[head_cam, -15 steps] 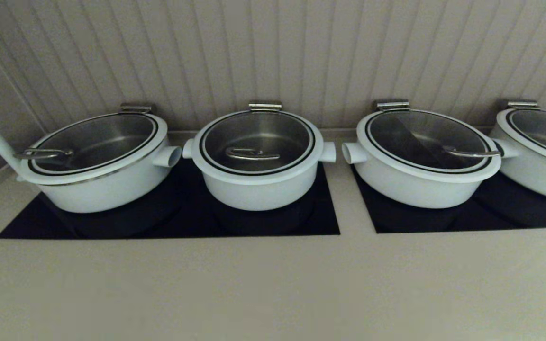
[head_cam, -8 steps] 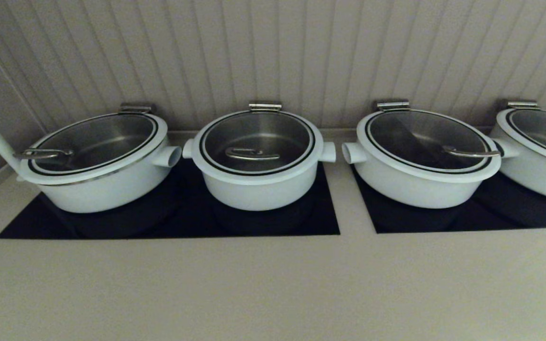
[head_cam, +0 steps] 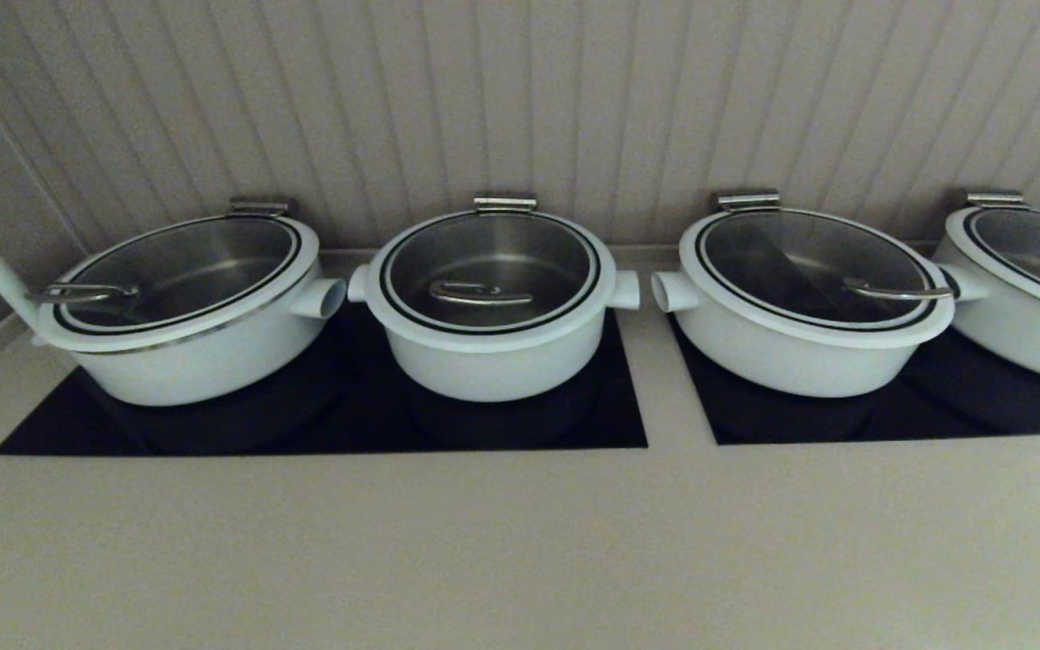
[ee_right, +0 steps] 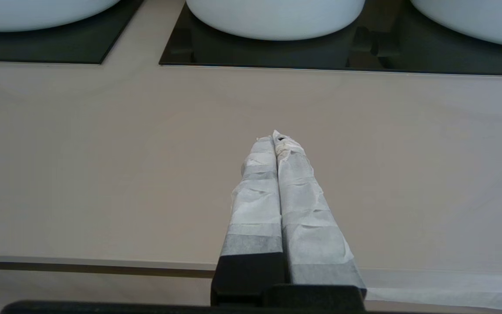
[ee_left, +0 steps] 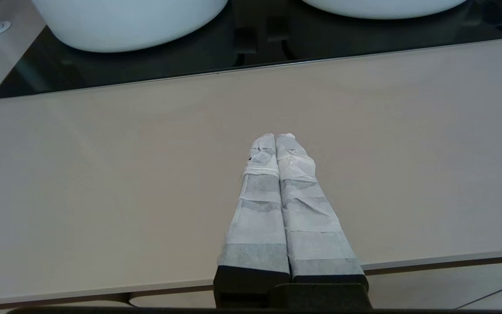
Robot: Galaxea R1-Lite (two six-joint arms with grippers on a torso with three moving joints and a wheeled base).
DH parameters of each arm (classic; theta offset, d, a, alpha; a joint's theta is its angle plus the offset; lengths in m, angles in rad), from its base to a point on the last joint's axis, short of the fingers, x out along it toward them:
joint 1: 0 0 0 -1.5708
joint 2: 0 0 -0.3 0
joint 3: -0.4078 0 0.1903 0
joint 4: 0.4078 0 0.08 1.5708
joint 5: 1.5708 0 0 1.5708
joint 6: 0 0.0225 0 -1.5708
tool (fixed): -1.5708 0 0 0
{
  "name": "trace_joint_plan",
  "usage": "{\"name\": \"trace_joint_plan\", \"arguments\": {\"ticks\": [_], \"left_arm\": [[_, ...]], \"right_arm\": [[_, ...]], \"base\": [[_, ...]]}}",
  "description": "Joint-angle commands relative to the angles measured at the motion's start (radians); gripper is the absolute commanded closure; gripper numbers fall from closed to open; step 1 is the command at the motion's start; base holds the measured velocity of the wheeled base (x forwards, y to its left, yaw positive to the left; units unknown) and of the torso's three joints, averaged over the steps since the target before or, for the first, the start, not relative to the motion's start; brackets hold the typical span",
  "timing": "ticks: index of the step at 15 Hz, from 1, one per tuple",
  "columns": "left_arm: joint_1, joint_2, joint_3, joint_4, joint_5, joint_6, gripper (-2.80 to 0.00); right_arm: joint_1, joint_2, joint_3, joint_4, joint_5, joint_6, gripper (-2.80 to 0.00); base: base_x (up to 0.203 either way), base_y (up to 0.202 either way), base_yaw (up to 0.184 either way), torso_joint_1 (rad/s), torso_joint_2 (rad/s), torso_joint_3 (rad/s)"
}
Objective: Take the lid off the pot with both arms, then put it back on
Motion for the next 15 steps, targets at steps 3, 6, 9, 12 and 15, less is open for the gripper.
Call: {"name": "trace_joint_plan", "arguments": {"ticks": [3, 6, 9, 12, 15], "left_arm": [[0.000, -0.001, 0.000, 0.001, 0.000, 0.000, 0.00], [0.000, -0.001, 0.000, 0.001, 0.000, 0.000, 0.00], [0.000, -0.001, 0.000, 0.000, 0.000, 0.000, 0.00], [0.001, -0.001, 0.000, 0.000, 0.000, 0.000, 0.00], [0.000, -0.001, 0.000, 0.000, 0.000, 0.000, 0.00]], "right_arm": [[0.000, 0.001, 0.000, 0.000, 0.000, 0.001, 0.00], [0.000, 0.001, 0.000, 0.000, 0.000, 0.000, 0.00], [0.000, 0.001, 0.000, 0.000, 0.000, -0.002, 0.00], [0.000, 0.001, 0.000, 0.000, 0.000, 0.000, 0.00], [0.000, 0.001, 0.000, 0.000, -0.001, 0.000, 0.00]], "base": [[0.000, 0.000, 0.000, 0.000, 0.00, 0.000], [0.000, 0.000, 0.000, 0.000, 0.00, 0.000], [0.000, 0.000, 0.000, 0.000, 0.00, 0.000], [0.000, 0.000, 0.000, 0.000, 0.00, 0.000], [0.000, 0.000, 0.000, 0.000, 0.00, 0.000]]}}
